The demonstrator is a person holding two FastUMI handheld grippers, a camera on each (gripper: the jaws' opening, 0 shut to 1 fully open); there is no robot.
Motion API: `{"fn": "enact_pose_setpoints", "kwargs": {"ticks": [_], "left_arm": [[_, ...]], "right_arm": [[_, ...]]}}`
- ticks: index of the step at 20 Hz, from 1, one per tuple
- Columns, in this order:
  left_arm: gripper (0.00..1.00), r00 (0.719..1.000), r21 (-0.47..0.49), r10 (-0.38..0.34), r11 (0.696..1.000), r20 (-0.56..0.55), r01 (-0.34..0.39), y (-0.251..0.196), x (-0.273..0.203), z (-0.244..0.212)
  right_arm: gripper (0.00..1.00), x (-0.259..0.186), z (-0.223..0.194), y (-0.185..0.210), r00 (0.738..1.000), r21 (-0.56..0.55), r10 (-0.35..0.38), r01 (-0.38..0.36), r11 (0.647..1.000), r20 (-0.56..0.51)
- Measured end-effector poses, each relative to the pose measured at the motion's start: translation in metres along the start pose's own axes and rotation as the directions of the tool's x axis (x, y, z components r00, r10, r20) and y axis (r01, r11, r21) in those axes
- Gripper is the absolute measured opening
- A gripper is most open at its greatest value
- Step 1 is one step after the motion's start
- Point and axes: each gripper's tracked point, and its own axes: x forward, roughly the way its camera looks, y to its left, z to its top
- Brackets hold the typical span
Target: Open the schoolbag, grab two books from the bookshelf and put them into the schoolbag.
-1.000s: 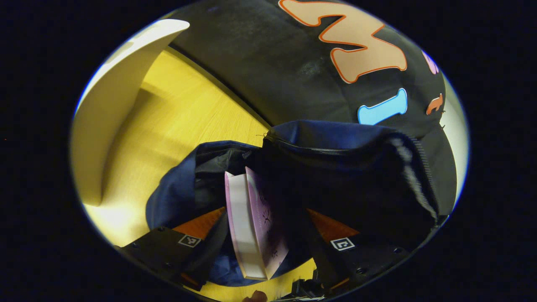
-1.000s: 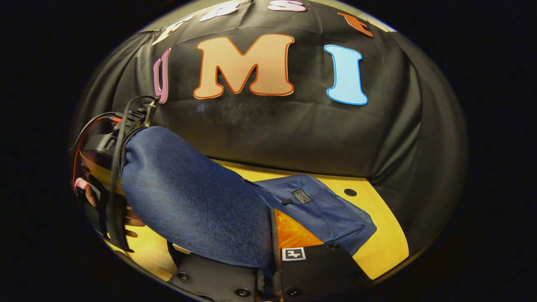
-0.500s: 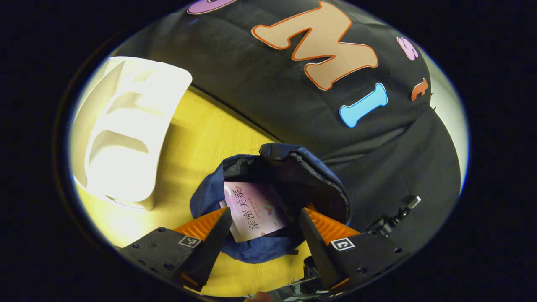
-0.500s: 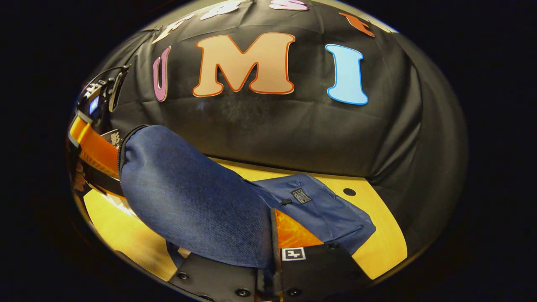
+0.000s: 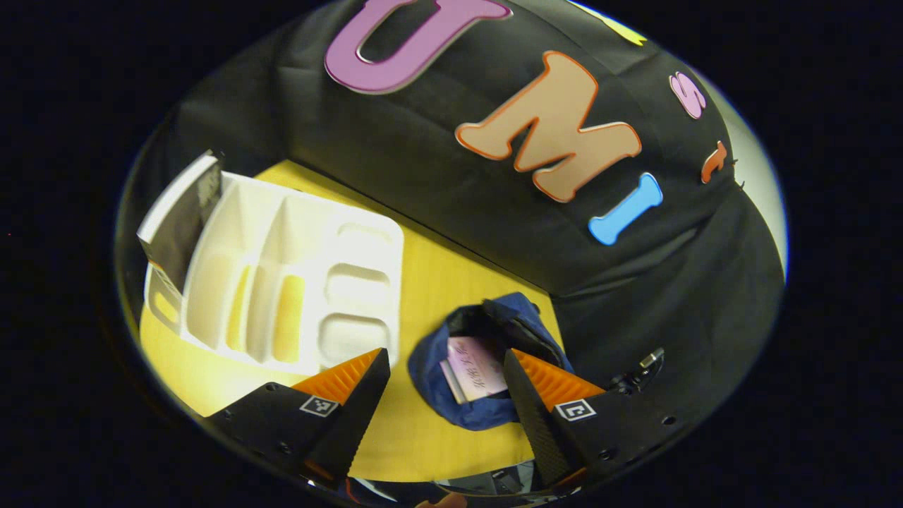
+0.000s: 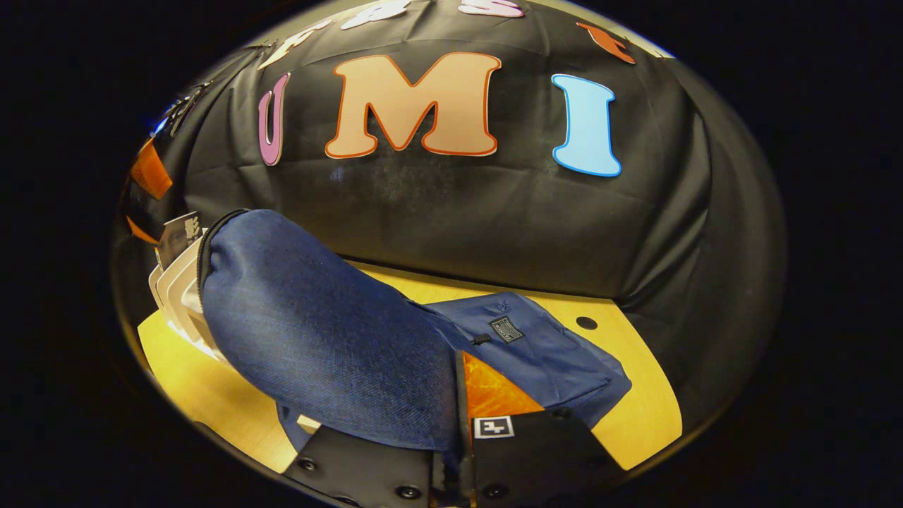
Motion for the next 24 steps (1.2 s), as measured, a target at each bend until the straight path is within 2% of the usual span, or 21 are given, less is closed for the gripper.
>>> {"fn": "enact_pose_setpoints", "kwargs": {"ticks": [4,5,6,7,10,14,18,22,24], "left_arm": [[0.95,0.985,0.094,0.149,0.983,0.085,-0.157,0.058,-0.031,0.054],[0.90,0.978,0.100,0.185,0.976,0.101,-0.195,0.072,-0.039,0.067],[0.95,0.971,0.105,0.211,0.969,0.113,-0.222,0.083,-0.047,0.077],[0.95,0.961,0.111,0.244,0.960,0.128,-0.259,0.097,-0.054,0.089],[0.94,0.910,0.130,0.373,0.908,0.178,-0.398,0.143,-0.073,0.120],[0.94,0.863,0.154,0.482,0.851,0.153,-0.503,0.190,-0.072,0.138],[0.92,0.853,0.132,0.521,0.846,-0.001,-0.517,0.210,-0.055,0.116],[0.90,0.851,0.105,0.504,0.863,-0.149,-0.494,0.216,-0.048,0.100],[0.88,0.836,0.093,0.505,0.863,-0.215,-0.497,0.226,-0.048,0.095]], "right_arm": [[0.09,0.001,0.000,0.000,1.000,0.012,-0.006,0.007,1.000,-0.010],[0.09,0.000,0.001,0.000,1.000,0.010,-0.009,0.009,1.000,-0.010],[0.09,0.000,0.001,0.000,1.000,0.009,-0.011,0.011,1.000,-0.011],[0.10,0.001,0.001,0.000,1.000,0.007,-0.012,0.012,1.000,-0.012],[0.09,0.001,0.000,0.001,1.000,0.001,-0.016,0.016,1.000,-0.017],[0.09,0.001,-0.002,0.003,0.999,-0.016,-0.020,0.020,1.000,-0.026],[0.09,0.001,-0.001,0.002,0.999,-0.016,-0.020,0.019,1.000,-0.031],[0.09,0.000,-0.002,0.001,0.999,-0.029,-0.024,0.023,0.999,-0.035],[0.09,0.000,-0.002,0.002,0.999,-0.042,-0.026,0.025,0.999,-0.036]]}}
